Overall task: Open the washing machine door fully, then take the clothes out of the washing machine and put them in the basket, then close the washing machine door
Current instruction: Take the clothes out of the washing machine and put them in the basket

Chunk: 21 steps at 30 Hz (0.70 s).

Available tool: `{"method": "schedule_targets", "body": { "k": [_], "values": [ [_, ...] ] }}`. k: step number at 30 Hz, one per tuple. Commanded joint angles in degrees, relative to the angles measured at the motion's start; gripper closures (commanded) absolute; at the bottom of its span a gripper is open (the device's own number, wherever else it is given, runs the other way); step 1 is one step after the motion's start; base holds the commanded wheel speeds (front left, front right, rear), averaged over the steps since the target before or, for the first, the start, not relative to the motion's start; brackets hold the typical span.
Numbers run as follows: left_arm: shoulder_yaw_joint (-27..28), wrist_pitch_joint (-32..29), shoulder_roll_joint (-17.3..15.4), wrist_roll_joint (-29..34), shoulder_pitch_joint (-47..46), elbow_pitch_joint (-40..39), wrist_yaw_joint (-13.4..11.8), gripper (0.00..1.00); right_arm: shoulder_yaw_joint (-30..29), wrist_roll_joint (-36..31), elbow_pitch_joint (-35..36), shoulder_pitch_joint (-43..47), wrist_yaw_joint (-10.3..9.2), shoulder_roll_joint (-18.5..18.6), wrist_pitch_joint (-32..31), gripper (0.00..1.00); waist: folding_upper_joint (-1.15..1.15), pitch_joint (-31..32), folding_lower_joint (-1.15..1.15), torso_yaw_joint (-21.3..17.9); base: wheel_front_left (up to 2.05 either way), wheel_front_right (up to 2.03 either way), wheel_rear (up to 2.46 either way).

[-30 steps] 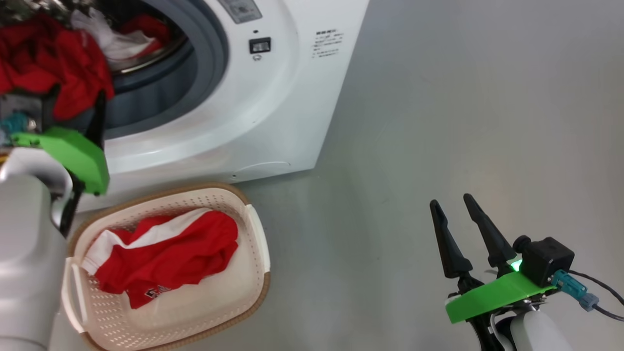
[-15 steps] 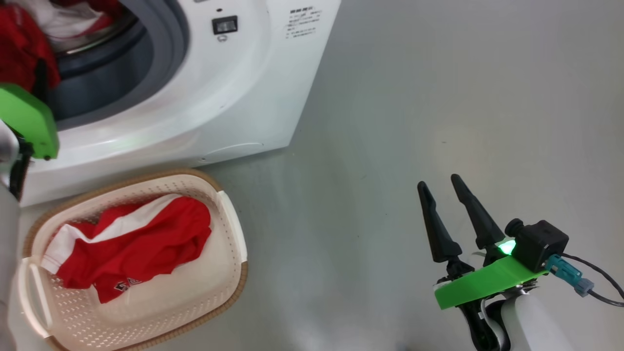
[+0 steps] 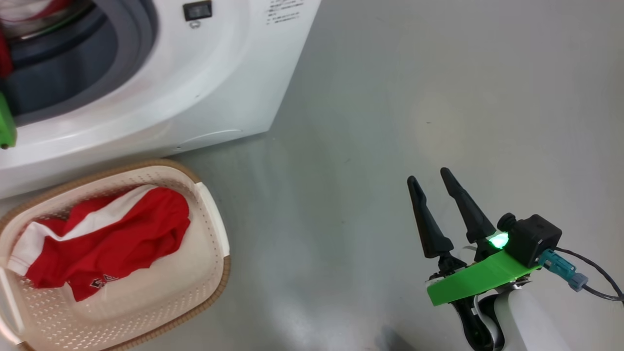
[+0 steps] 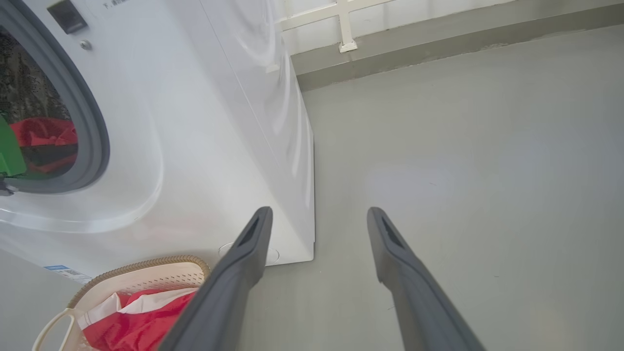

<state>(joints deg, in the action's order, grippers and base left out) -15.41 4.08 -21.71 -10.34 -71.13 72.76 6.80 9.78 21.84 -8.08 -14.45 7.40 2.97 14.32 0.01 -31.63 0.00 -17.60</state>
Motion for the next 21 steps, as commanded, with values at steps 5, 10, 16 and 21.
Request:
{"method": "schedule_targets", "body": {
  "k": [5,10,16,21],
  "values": [
    [-0.71,2.0,-3.39,-0.01,-1.4,-0.21,-0.03,0.0,1.44,0.81,1.49,-0.33,0.09,-0.09,0.68,0.0,-0.01,-0.56,0.0,-0.67,0.0,0.0,0.0],
    [-1.35,3.38,-3.43,-0.32,-1.61,0.14,0.18,1.0,1.2,0.93,1.57,-0.35,0.09,-0.09,0.68,0.0,-0.01,-0.65,0.0,-0.67,0.0,0.0,0.0],
    [-1.64,5.5,-3.03,-0.97,-1.55,0.37,0.31,1.0,0.9,0.83,1.35,-0.35,0.09,-0.09,0.68,0.0,-0.01,0.09,0.0,-0.23,0.0,0.0,0.0],
    [-1.57,7.73,-2.13,-2.17,-0.69,0.52,0.45,1.0,0.51,0.42,1.01,-0.21,0.09,-0.09,0.68,0.0,-0.01,1.56,0.0,0.55,0.0,0.0,0.0]
  ]
}}
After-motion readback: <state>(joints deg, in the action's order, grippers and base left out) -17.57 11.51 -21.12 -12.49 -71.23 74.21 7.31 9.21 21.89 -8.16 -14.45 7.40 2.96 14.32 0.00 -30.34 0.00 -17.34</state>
